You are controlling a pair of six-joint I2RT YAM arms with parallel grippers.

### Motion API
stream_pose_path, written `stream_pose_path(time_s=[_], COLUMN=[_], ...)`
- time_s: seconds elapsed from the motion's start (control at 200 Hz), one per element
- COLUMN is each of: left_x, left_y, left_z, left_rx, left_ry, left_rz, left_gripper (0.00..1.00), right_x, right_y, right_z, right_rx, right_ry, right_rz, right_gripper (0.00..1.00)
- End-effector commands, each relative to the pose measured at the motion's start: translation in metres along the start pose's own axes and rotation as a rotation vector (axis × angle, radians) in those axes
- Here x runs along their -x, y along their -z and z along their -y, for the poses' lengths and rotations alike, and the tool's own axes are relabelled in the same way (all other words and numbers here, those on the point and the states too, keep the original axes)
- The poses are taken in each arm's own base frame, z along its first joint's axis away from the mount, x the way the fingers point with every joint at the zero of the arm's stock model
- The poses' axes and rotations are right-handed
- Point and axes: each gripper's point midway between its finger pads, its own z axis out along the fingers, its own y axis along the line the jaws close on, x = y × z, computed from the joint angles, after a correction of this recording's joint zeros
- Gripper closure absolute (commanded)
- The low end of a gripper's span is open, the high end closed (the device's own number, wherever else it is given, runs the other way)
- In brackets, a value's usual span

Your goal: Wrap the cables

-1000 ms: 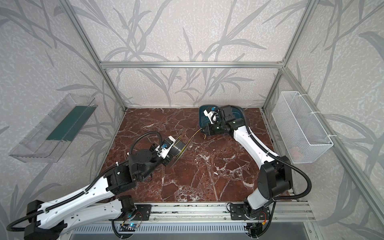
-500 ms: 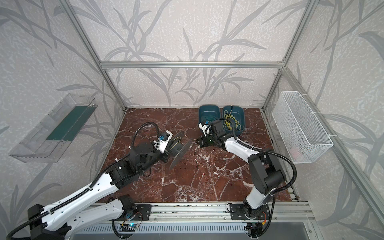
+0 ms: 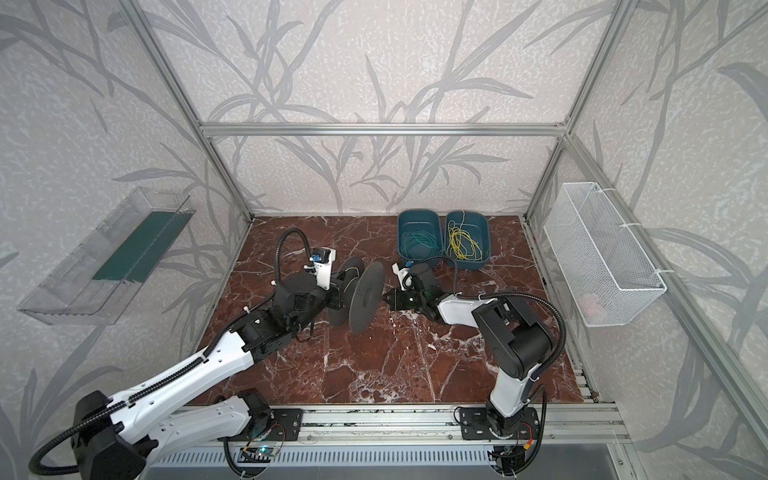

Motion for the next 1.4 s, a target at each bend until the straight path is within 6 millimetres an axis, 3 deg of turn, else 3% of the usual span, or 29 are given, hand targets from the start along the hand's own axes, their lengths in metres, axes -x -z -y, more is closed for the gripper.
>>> stream_pose_path(time_s=[0.0,0.275,0.74,0.94,1.204,1.289,1.394], left_x=[0.092,0.071,0.062,0.065,0.066,0.076,0.071], left_y=[0.024,0.010,0.001,-0.012,-0.007,-0.006,-0.008], left_z=[-0.034,-0.060,-0.088,-0.077,-0.064,-0.048,-0.026], left_rx=[0.154,0.318,0.523,0.451,0.325,0.226,0.106], left_ry=[0.281,0.328,0.432,0.472,0.458,0.423,0.384], left_rz=[0.372,0.386,0.469,0.500,0.497,0.490,0.430], left_gripper=[1.00,1.00,1.00,1.00,1.00,1.00,1.00], right_x=[-0.042,-0.068,-0.080,-0.084,-0.087,-0.089,-0.090], right_y=[-0.006,-0.013,-0.005,-0.004,0.001,-0.001,-0.003], right_z=[0.030,0.024,-0.006,-0.014,0.003,0.012,0.026], right_rx=[-0.123,-0.115,-0.019,0.004,-0.089,-0.125,-0.156], right_ry=[-0.078,-0.088,-0.182,-0.160,-0.108,-0.095,-0.084], right_rz=[-0.075,-0.107,-0.074,-0.077,-0.104,-0.132,-0.168], right_gripper=[1.00,1.00,1.00,1.00,1.00,1.00,1.00])
